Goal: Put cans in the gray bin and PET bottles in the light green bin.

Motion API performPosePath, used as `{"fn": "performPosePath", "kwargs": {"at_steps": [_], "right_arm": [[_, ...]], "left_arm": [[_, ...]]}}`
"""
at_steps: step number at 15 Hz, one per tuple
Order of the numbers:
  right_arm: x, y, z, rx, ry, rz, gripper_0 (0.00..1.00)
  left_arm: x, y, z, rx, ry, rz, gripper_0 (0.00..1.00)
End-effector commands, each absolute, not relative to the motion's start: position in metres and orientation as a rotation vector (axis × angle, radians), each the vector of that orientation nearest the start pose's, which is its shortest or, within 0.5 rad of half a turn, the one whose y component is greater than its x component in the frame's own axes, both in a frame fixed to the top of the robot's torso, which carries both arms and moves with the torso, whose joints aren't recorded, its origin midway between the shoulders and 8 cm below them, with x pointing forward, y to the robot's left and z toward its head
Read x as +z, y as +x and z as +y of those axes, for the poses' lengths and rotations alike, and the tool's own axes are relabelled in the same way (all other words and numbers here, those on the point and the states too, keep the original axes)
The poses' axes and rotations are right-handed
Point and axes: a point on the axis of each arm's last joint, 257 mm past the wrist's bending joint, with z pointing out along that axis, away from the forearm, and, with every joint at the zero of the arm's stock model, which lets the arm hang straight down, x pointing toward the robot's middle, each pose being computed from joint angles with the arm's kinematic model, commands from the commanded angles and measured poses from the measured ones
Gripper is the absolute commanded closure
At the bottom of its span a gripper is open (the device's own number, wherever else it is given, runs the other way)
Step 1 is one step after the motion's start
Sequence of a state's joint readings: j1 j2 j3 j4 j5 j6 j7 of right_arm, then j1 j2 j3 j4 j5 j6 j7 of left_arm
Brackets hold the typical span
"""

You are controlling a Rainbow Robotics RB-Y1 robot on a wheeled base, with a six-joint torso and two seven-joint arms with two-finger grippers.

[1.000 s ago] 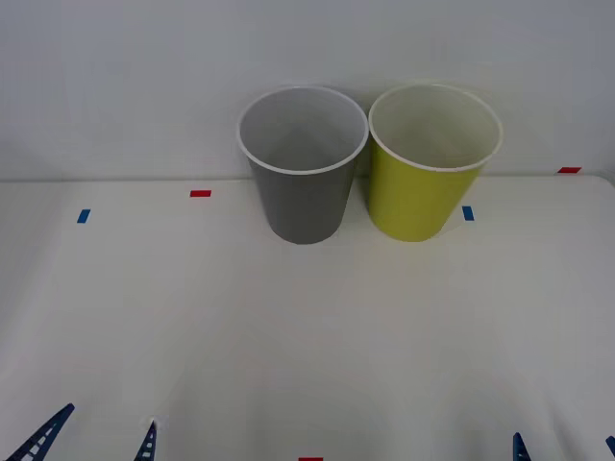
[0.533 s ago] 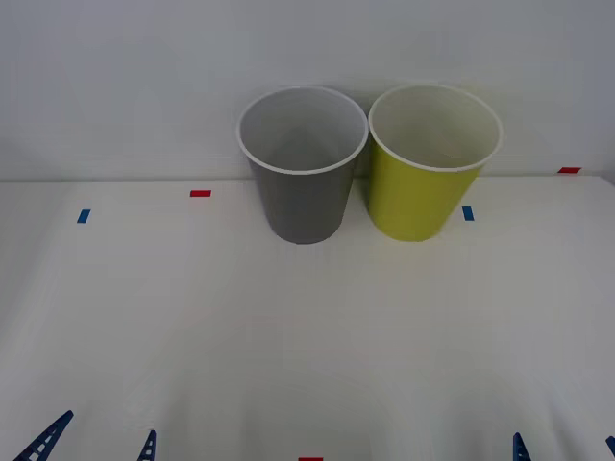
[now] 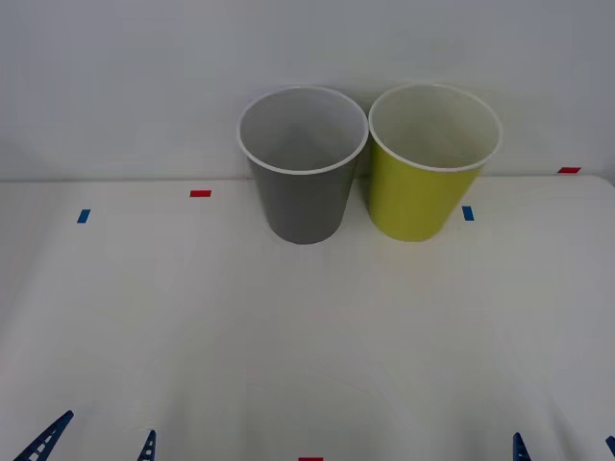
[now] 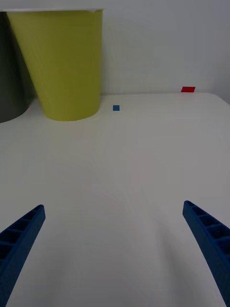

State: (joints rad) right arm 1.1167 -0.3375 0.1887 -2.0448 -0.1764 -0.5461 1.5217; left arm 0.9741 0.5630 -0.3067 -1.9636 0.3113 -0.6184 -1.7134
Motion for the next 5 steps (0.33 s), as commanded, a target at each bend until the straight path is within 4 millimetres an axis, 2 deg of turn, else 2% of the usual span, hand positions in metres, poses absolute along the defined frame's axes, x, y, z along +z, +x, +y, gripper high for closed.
{"fn": "performPosePath", "kwargs": {"at_steps": [1, 5], "right_arm": [[-0.2678, 0.206, -0.29, -0.017, 0.045, 1.673, 0.0], [-0.2678, 0.206, -0.29, -0.017, 0.045, 1.673, 0.0]], "left_arm": [[-0.2759, 0.2212, 0.2623, -0.044, 0.204, 1.635, 0.0], [-0.2759, 0.2212, 0.2623, -0.044, 0.204, 1.635, 0.0]]}}
